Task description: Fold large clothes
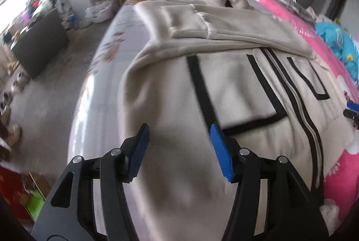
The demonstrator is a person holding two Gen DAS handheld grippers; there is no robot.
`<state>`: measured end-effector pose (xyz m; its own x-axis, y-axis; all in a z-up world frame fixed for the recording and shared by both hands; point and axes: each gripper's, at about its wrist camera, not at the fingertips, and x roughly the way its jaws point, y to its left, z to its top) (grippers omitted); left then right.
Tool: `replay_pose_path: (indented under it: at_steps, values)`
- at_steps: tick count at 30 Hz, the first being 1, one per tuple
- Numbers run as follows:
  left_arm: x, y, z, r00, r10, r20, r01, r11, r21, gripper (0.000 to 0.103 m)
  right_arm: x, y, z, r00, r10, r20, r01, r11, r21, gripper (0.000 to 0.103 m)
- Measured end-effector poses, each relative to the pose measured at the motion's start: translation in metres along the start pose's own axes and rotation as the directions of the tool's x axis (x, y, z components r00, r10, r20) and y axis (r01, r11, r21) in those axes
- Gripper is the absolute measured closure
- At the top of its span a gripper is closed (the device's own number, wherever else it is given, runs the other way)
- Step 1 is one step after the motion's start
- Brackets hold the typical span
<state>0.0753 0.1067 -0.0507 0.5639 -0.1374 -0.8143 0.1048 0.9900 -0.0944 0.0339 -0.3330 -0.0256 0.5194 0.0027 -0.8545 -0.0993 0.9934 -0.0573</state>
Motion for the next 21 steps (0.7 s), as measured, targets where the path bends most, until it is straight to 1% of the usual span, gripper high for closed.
replay_pose_path:
  at_steps: [2,4,5,7,8,10,13,14,16,18,19,21]
  values:
    - [-0.022,0.005,-0.025,0.999,-0.012,0.037,0.012,1.0,-0.016,0.049,-0.01,0.002,-0.016,1.0,0.028,-0.01,-0.028,0.998,0.053,0.043]
    - [-0.037,0.004,-0.048,0.999,-0.006,0.045,0.007,1.0,-0.023,0.049,-0.017,0.004,-0.025,0.999,0.05,-0.008,-0.05,0.995,0.088,0.043]
    - [-0.04,0.002,-0.056,0.999,-0.012,0.042,0.014,0.999,-0.029,0.049,-0.022,0.005,-0.03,0.999,0.054,0.001,-0.054,0.993,0.103,0.042]
    - [-0.051,0.002,-0.081,0.998,-0.048,0.035,0.05,0.997,-0.064,0.049,-0.031,0.006,-0.037,0.999,0.045,0.023,-0.048,0.991,0.125,0.042]
    - [-0.054,0.003,-0.089,0.998,-0.058,0.036,0.061,0.996,-0.072,0.049,-0.038,0.005,-0.039,0.998,0.046,0.049,-0.053,0.988,0.145,0.042]
    - [-0.062,0.003,-0.104,0.997,-0.058,0.058,0.063,0.994,-0.091,0.049,-0.047,-0.001,-0.039,0.995,0.044,0.088,-0.059,0.981,0.183,0.042]
    - [-0.068,0.012,-0.116,0.993,-0.082,0.088,0.094,0.986,-0.138,0.049,-0.053,-0.018,-0.038,0.99,0.048,0.13,-0.081,0.962,0.26,0.038]
    - [-0.068,0.015,-0.118,0.992,-0.089,0.091,0.103,0.983,-0.155,0.049,-0.051,-0.024,-0.038,0.991,0.048,0.126,-0.082,0.954,0.287,0.038]
    - [-0.064,0.023,-0.12,0.987,-0.128,0.095,0.146,0.967,-0.208,0.049,-0.043,-0.033,-0.039,0.991,0.055,0.124,-0.094,0.939,0.332,0.038]
    - [-0.058,0.029,-0.12,0.98,-0.169,0.103,0.19,0.95,-0.25,0.051,-0.032,-0.037,-0.04,0.992,0.06,0.112,-0.096,0.931,0.353,0.038]
    - [-0.054,0.028,-0.119,0.979,-0.177,0.103,0.198,0.945,-0.259,0.051,-0.028,-0.037,-0.041,0.993,0.061,0.102,-0.094,0.929,0.358,0.038]
    - [-0.049,0.028,-0.12,0.972,-0.212,0.102,0.233,0.931,-0.281,0.058,-0.019,-0.034,-0.048,0.993,0.087,0.073,-0.109,0.921,0.375,0.038]
